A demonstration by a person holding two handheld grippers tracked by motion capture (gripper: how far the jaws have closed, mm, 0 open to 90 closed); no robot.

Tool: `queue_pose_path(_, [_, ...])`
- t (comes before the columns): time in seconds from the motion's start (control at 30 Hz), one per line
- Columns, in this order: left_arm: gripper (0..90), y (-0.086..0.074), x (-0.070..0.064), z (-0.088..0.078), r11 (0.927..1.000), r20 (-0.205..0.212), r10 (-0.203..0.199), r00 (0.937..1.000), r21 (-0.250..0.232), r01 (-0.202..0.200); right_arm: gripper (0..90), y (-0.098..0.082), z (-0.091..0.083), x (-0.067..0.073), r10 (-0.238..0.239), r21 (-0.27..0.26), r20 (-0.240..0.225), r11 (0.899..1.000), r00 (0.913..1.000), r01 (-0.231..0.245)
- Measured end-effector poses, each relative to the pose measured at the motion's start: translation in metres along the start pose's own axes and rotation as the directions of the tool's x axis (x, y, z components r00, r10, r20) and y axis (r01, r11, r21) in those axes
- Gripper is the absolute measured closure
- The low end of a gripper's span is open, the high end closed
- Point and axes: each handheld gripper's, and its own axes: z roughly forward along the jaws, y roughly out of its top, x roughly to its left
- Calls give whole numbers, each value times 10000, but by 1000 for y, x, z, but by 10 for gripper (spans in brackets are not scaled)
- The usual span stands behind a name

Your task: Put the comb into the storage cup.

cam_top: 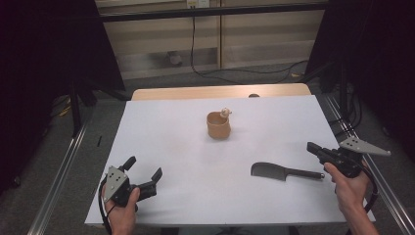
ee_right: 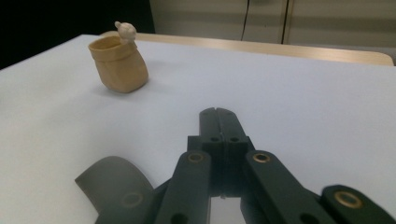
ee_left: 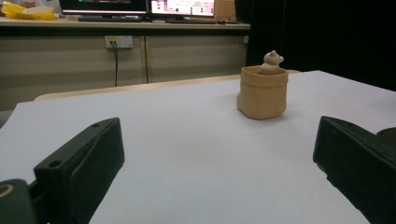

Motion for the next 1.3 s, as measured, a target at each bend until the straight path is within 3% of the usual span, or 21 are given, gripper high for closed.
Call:
queue_pose_path(0.17, [22, 1, 0, 0, 10000, -39, 22, 10000, -87, -22, 900, 1, 2, -7, 274, 380, 31, 9989, 9996, -275])
queue_pose_path(0.33, [29, 1, 1, 1, 9999, -65, -9, 10000, -114, 8, 900, -1, 4, -11, 194, 1272, 84, 9917, 9998, -203])
queue_pose_path(0.47, [31, 1, 3, 1, 9999, -117, 37, 9999, -155, -39, 900, -4, 5, -12, 192, 1562, 274, 9875, 9994, -232])
queue_pose_path(0.73, [31, 0, 4, 1, 10000, -102, 21, 9999, -74, -22, 900, -6, 9, -16, 211, 2665, 209, 9635, 9996, -259])
queue_pose_path(0.97, [31, 0, 5, 0, 9998, -65, -6, 10000, -181, 5, 900, -7, 9, -20, 167, 2879, 240, 9574, 9996, -229])
queue_pose_path(1.3, [31, -1, 5, 1, 9999, -22, -96, 10000, -54, 96, 900, -15, 18, -25, 69, 3761, 182, 9265, 9998, -132])
